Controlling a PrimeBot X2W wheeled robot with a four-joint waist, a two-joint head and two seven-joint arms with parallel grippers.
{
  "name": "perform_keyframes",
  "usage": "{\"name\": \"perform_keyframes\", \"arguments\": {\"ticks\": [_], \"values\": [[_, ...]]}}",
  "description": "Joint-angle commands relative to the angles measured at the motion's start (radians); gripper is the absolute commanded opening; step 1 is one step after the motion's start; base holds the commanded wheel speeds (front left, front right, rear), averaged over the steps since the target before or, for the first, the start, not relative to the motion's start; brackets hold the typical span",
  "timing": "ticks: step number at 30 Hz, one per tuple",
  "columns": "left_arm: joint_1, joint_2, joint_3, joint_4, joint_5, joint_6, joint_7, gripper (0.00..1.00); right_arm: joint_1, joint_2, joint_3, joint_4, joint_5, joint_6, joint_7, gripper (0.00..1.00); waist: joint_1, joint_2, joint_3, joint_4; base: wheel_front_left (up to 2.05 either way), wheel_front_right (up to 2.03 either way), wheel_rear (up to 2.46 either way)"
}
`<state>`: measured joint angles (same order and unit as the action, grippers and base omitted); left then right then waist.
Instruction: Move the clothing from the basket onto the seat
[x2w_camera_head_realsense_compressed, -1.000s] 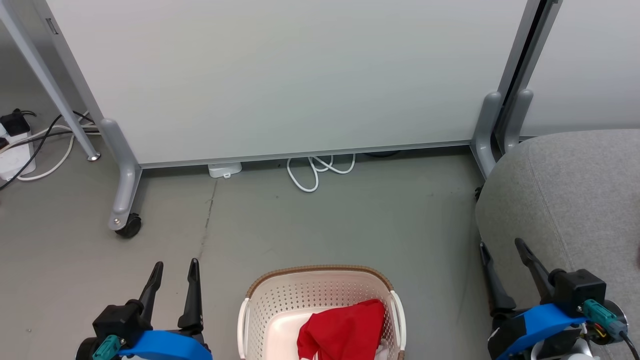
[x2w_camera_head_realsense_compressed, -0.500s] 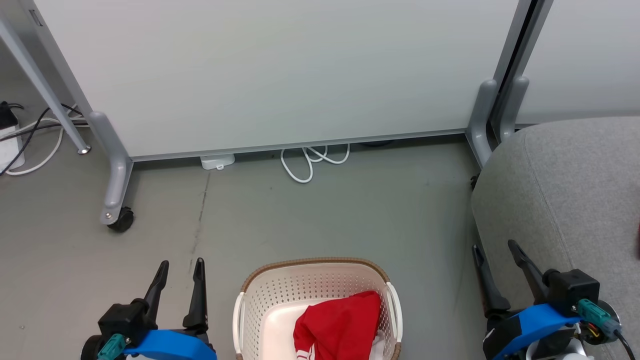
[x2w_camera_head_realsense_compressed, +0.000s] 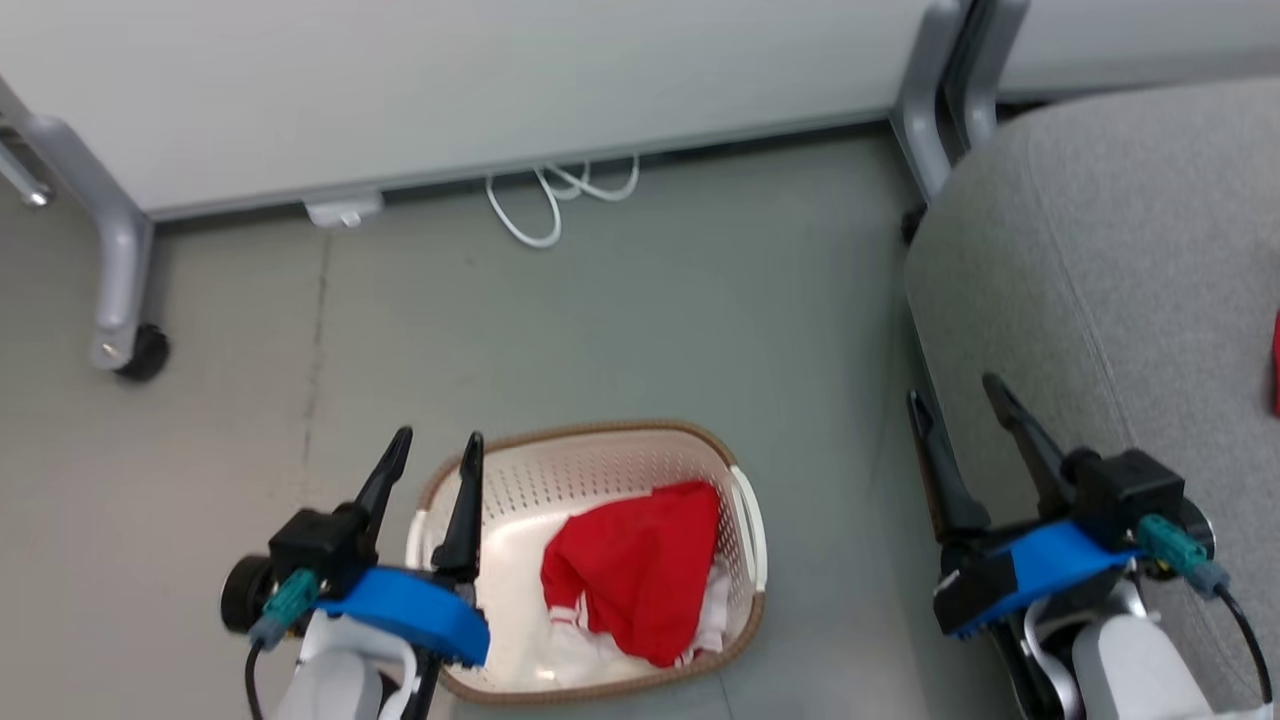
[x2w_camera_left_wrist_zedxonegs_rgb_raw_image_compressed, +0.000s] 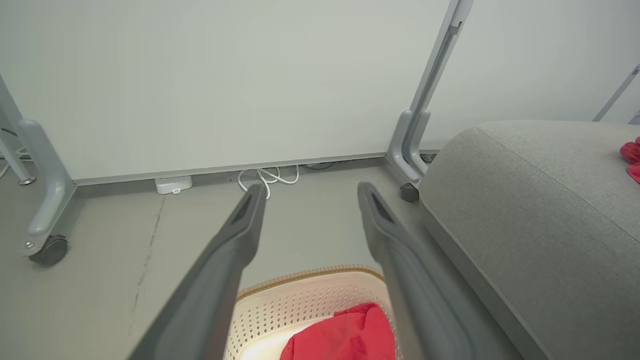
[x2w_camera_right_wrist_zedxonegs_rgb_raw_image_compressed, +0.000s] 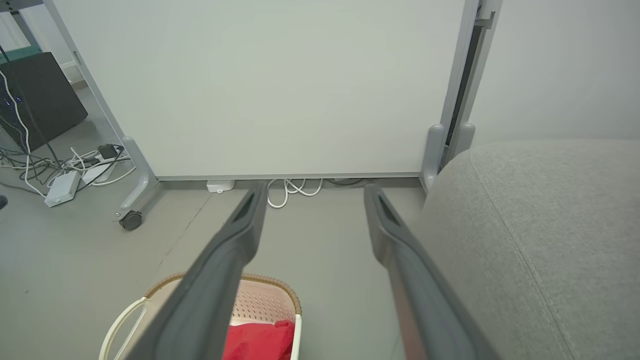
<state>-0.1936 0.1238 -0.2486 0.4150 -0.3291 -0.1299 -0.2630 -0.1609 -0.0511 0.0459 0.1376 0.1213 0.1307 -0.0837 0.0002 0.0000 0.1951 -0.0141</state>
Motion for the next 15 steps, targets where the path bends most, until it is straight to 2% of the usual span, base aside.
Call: {"name": "perform_keyframes", "arguments": {"ticks": [1,6,15], "values": [[-0.049,0.008,-0.018,0.009,-0.004,-0.001,-0.003,1.0,-0.037,0.001,0.007,-0.014,-0.007,0.0,-0.001,1.0,-0.0002,0.0,0.124,-0.056,0.0,0.0,0.0],[-0.163,0.028,-0.09,0.055,-0.01,-0.001,-0.003,1.0,-0.116,0.001,0.043,-0.036,-0.006,0.0,-0.006,1.0,-0.0002,0.0,0.27,-0.106,0.0,0.0,0.0],[-0.34,0.081,-0.21,0.181,-0.036,-0.001,-0.003,1.0,-0.235,0.001,0.115,-0.049,0.027,0.0,-0.044,1.0,-0.0002,0.0,0.466,-0.183,0.0,0.0,0.0]]}}
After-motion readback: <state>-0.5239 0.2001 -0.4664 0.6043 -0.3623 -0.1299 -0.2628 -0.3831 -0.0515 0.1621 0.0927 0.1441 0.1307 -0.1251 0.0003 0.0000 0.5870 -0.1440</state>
